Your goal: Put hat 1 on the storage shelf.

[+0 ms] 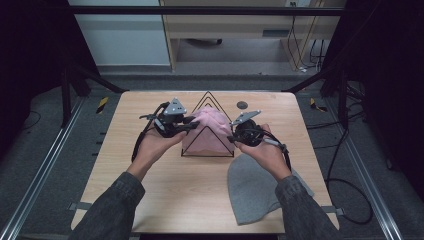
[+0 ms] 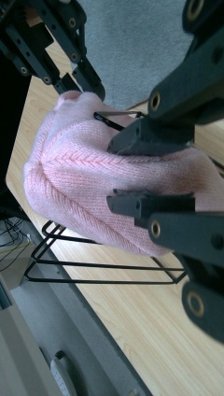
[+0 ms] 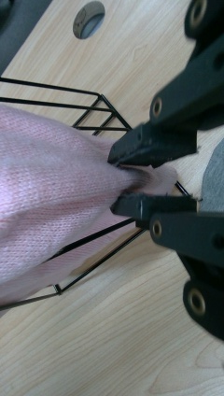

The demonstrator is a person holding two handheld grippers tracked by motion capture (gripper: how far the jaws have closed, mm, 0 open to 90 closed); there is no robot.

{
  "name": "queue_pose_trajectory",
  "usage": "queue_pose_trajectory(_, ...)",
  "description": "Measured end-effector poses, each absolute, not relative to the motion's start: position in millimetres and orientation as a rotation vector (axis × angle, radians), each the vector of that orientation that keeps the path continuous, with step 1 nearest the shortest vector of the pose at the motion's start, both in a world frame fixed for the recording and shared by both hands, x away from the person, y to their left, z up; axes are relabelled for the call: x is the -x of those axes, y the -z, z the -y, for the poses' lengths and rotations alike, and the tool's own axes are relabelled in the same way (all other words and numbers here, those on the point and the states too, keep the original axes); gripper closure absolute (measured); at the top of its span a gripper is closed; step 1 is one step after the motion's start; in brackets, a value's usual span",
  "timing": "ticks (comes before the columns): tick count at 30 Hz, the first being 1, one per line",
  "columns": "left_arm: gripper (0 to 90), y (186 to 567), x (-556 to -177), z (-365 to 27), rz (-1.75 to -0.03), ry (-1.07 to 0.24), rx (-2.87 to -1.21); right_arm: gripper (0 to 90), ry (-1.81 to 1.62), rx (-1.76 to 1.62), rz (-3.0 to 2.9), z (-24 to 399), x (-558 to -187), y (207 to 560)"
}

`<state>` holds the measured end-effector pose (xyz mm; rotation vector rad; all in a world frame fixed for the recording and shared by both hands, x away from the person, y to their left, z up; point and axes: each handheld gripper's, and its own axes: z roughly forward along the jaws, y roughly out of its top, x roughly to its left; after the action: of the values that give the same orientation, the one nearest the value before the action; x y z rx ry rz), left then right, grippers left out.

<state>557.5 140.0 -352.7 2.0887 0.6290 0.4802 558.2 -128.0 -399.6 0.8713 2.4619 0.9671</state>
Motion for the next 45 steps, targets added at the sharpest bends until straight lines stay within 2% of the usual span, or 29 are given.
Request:
queue_pose_trajectory(8, 42.4, 347.2, -543.6, -141.0, -0.637, -0.505, -2.045, 44.2, -0.992, -0.898, -2.398, 140.5, -546.9, 389.8)
queue_pose_trajectory(13, 26.3, 348.5, -533.8, -145.4, -0.660, -0.508, -2.040, 36.3, -0.965, -0.938, -2.374, 158.3, -543.8, 388.1)
queue_pose_trajectory(17, 18.0, 356.2, -526.5, -152.3, -0.704, -0.495, -2.048, 32.4, -0.921, -0.998, -2.382, 174.9, -546.0, 396.6)
queue_pose_trajectory(23, 11.6, 376.3, -516.7, -167.3, -0.733, -0.461, -2.046, 40.4, -0.855, -1.082, -2.400, 198.2, -551.1, 419.8)
queue_pose_trajectory(28, 9.7, 394.9, -511.1, -181.1, -0.765, -0.431, -2.045, 45.6, -0.794, -1.172, -2.416, 219.4, -551.6, 439.4)
queue_pose_trajectory(37, 8.8, 426.0, -507.7, -206.3, -0.869, -0.432, -2.098, 45.0, -0.697, -1.317, -2.463, 247.0, -551.5, 455.9)
queue_pose_trajectory(45, 9.3, 441.7, -502.2, -229.6, -0.940, -0.448, -2.123, 49.9, -0.648, -1.356, -2.492, 258.3, -552.9, 461.5)
